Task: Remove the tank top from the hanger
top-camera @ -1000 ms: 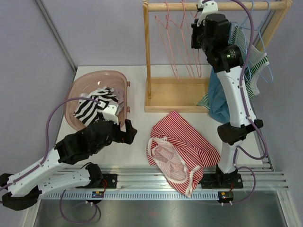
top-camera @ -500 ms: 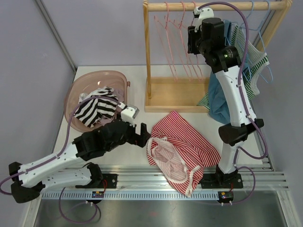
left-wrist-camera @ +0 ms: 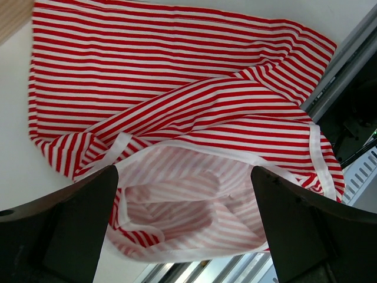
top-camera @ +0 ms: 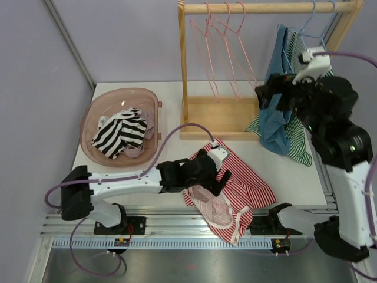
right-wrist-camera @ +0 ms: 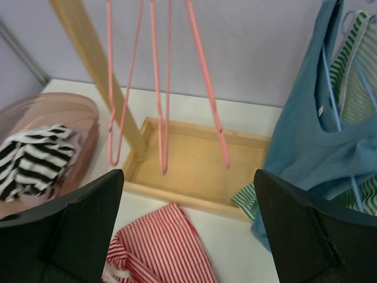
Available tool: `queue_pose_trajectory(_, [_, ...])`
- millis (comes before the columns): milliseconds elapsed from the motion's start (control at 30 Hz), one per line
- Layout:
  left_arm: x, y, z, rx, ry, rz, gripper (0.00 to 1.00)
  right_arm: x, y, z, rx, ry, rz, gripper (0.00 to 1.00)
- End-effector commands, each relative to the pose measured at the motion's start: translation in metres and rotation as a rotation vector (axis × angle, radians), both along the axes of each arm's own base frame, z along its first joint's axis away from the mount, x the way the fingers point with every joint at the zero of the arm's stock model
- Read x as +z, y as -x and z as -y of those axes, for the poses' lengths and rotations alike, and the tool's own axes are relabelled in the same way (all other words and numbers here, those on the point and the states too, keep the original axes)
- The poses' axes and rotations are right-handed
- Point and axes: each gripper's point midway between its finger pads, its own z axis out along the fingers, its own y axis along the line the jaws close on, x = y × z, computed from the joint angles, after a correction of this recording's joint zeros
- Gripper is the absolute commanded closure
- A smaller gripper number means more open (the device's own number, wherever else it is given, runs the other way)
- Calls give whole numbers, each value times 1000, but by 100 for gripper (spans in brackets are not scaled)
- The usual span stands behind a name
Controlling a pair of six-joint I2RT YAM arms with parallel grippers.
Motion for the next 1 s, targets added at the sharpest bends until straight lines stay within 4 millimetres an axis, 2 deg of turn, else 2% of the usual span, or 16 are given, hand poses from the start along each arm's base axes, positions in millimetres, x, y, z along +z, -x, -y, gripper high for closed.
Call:
queue_pose_trajectory(0, [8, 8, 50, -94, 45, 15, 1, 18, 65, -2, 126, -145, 106, 1])
queue_pose_trajectory(33, [-15, 13, 60, -115, -4, -3, 1, 7, 71, -3, 136, -168, 85, 0])
queue_pose_trajectory(133, [-30, 14, 82, -126, -42, -14, 1, 11, 113, -8, 251, -214, 126, 0])
queue_pose_trajectory(167, [-54, 14, 87, -124, -93, -32, 1, 8, 119, -10, 274, -222, 123, 1])
queue_pose_trajectory(200, [-53, 13, 95, -122, -89, -32, 1, 9, 131, -10, 298, -226, 134, 1])
queue_pose_trajectory(267, [-72, 16, 98, -112, -141, -44, 1, 7, 141, -13, 340, -224, 128, 0])
queue_pose_trajectory(300, [-90, 18, 98, -108, -182, -54, 1, 8, 148, -12, 348, -224, 135, 1])
queue_pose_trajectory(433, [-122, 23, 96, -78, -255, -68, 1, 7, 163, -14, 398, -214, 157, 0])
queue_pose_trajectory(500, [-135, 29, 95, -89, -278, -83, 6, 9, 172, -15, 423, -221, 184, 0])
queue_pose_trajectory(567, [-152, 35, 92, -102, -304, -112, 16, 8, 177, -18, 458, -222, 194, 1])
queue_pose_trajectory(667, [-165, 37, 83, -84, -334, -126, 55, 12, 189, -17, 479, -239, 221, 0])
queue_pose_trajectory(700, [-165, 34, 78, -67, -342, -116, 76, 14, 194, -16, 483, -242, 231, 0])
queue_pose_trajectory(800, [-153, 30, 65, -34, -340, -90, 97, 17, 198, -14, 479, -244, 242, 0])
queue_pose_trajectory(867, [-129, 21, 56, 11, -317, -46, 100, 18, 200, -12, 475, -242, 250, 1])
queue_pose_trajectory(933, [-118, 13, 38, 57, -336, -11, 100, 18, 199, -11, 470, -238, 249, 0])
queue_pose_trajectory(967, [-94, 8, 35, 79, -290, 6, 100, 17, 199, -11, 469, -238, 248, 1])
